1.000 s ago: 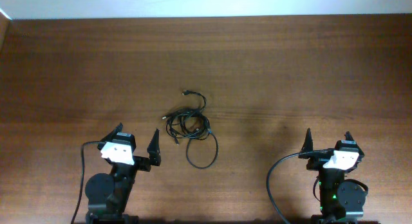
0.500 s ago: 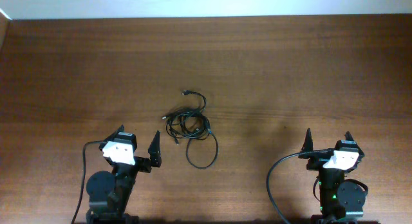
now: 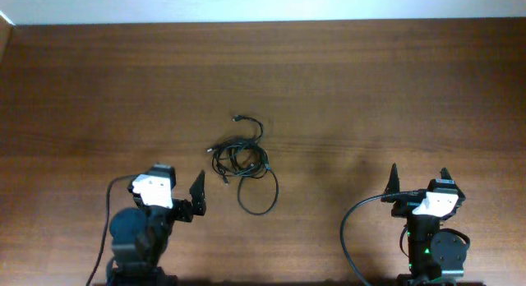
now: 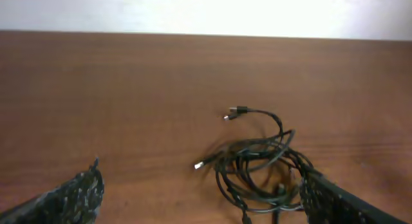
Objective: Untangle cables
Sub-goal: 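Open the left gripper and move it toward the black cable bundle, then lower the left gripper onto the cable bundle and close on it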
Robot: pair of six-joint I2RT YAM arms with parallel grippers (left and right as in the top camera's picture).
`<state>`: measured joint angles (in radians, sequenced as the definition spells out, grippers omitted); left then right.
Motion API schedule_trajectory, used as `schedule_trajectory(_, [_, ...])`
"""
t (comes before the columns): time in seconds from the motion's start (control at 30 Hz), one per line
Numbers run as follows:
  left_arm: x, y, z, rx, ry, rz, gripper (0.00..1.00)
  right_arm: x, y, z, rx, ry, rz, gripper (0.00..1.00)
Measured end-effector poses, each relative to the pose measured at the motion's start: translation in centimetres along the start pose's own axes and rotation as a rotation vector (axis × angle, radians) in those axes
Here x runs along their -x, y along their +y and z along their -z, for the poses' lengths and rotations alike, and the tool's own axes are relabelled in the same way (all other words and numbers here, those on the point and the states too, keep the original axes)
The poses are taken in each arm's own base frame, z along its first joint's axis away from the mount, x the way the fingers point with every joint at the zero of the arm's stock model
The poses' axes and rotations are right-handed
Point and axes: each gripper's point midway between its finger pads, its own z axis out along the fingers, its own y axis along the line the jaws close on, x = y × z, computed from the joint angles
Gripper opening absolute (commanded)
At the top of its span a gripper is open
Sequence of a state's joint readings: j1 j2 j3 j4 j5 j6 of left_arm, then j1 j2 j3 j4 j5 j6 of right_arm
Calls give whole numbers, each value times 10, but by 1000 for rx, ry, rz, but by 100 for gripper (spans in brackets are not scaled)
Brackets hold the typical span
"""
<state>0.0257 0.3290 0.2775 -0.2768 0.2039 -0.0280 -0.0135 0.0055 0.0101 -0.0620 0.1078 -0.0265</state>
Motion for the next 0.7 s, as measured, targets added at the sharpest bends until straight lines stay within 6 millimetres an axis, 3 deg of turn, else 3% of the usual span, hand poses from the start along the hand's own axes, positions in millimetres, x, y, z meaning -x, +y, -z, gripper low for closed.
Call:
schedule_trajectory(0.1, [13,0,-6,0,77,16,99,0,0,0,0,1,-1,99])
schedule_trajectory(0.23, [9,3,-24,-2,254,54,99,-1,0,0,0,3,0,98])
schedule_trajectory(0.37, [16,-10,-44,-103,315,83,99,-1,0,0,0,3,0,99])
schedule_trajectory(0.53, [-6,-18,-57,-166,409,123,99,-1,0,0,0,3,0,99])
schedule_trajectory(0.7, [-10,-18,-59,-170,426,130,99,-1,0,0,0,3,0,98])
